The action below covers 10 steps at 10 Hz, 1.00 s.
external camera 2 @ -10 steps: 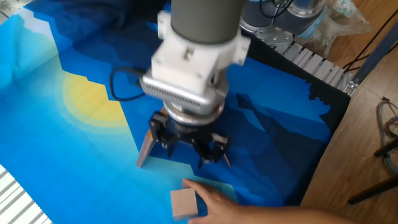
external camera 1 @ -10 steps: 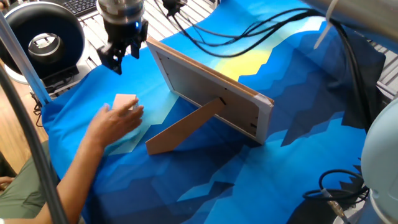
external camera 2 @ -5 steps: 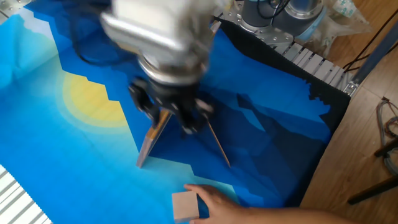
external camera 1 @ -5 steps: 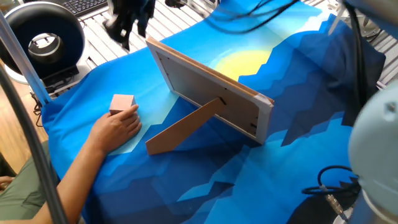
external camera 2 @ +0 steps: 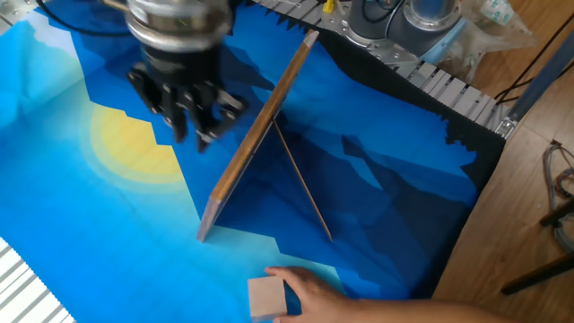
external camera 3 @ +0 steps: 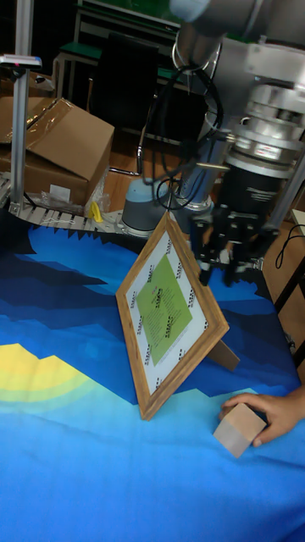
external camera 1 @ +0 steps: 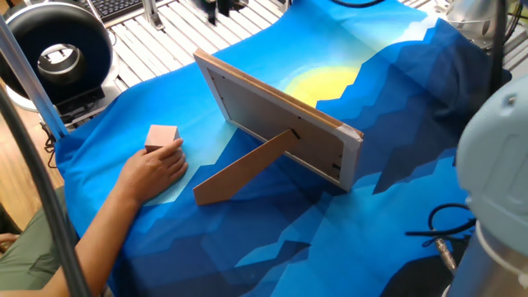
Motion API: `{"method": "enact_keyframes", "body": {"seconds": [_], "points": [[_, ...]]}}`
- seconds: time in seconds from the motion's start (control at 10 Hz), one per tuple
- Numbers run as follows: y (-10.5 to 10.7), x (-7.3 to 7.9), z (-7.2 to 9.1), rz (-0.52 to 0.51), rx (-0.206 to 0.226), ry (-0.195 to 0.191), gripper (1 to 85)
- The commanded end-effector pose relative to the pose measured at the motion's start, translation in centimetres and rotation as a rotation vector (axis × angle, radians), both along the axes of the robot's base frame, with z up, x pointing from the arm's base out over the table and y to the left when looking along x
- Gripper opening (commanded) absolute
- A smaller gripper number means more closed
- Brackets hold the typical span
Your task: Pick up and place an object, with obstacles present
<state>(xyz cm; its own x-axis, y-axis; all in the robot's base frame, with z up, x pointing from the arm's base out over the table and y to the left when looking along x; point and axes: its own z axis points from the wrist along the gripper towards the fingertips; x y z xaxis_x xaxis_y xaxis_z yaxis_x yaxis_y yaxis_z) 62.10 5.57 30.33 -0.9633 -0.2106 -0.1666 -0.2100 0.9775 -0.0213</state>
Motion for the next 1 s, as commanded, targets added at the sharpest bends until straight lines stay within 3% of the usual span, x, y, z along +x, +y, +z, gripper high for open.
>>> {"method": "enact_keyframes", "body": {"seconds": [0.0, 0.1, 0.2, 0.5, 0.8, 0.9], "points": [[-3.6, -1.1, -1.2, -0.034, -0.016, -0.006, 28.7], [-4.5, -1.8, -1.2, -0.041, -0.053, 0.017, 23.0], [-5.1, -2.8, -1.4, -0.085, -0.070, 0.058, 11.7], [-4.5, -2.9, -2.3, -0.112, -0.043, 0.070, 1.3], [-1.6, -2.5, -2.5, -0.148, 0.070, 0.064, 1.3], [-1.7, -3.0, -2.5, -0.146, 0.066, 0.079, 1.3]]}}
